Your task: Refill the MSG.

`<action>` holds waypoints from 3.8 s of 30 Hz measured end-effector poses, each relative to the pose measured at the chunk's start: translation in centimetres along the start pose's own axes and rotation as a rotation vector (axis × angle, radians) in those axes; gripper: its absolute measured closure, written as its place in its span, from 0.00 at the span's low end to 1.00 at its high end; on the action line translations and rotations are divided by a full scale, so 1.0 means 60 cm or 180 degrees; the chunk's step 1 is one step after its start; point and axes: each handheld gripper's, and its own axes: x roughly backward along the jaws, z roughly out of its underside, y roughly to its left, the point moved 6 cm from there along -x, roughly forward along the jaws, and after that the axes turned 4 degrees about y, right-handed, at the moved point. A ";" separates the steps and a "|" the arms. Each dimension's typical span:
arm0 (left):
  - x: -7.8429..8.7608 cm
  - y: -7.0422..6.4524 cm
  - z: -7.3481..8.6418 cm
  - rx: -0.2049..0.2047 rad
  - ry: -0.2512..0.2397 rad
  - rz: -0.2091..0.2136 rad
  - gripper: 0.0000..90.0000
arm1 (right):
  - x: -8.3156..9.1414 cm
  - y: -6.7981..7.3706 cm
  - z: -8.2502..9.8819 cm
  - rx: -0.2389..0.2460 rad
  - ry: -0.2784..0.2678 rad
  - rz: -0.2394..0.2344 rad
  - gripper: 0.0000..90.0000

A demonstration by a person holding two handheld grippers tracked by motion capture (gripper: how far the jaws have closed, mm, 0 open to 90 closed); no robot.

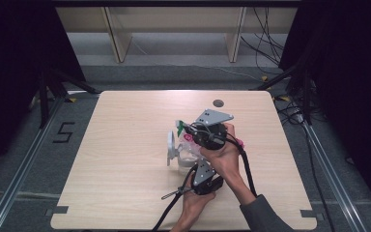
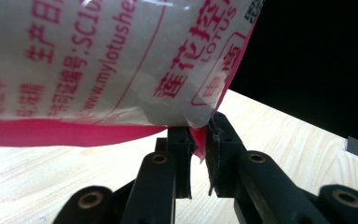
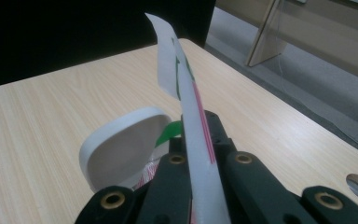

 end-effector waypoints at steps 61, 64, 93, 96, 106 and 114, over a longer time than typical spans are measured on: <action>-0.006 -0.012 -0.009 -0.0097 -0.0020 0.0043 0.89 | 0.012 0.003 -0.002 -0.0043 -0.0074 -0.0086 1.00; -0.006 -0.011 -0.010 -0.0099 -0.0027 0.0030 0.89 | 0.013 0.002 -0.004 -0.0057 -0.0057 -0.0129 1.00; -0.006 -0.010 -0.017 -0.0085 -0.0047 0.0045 0.89 | -0.001 -0.001 -0.013 0.0060 0.0075 -0.0129 1.00; -0.006 -0.009 -0.017 -0.0088 -0.0050 0.0039 0.89 | 0.001 -0.001 -0.013 0.0032 0.0084 -0.0175 1.00; -0.007 -0.011 -0.018 -0.0064 -0.0070 0.0053 0.89 | -0.003 -0.001 -0.014 0.0073 0.0096 -0.0155 1.00; -0.006 -0.011 -0.021 -0.0104 -0.0069 0.0034 0.89 | -0.005 0.002 -0.015 0.0064 0.0155 -0.0133 1.00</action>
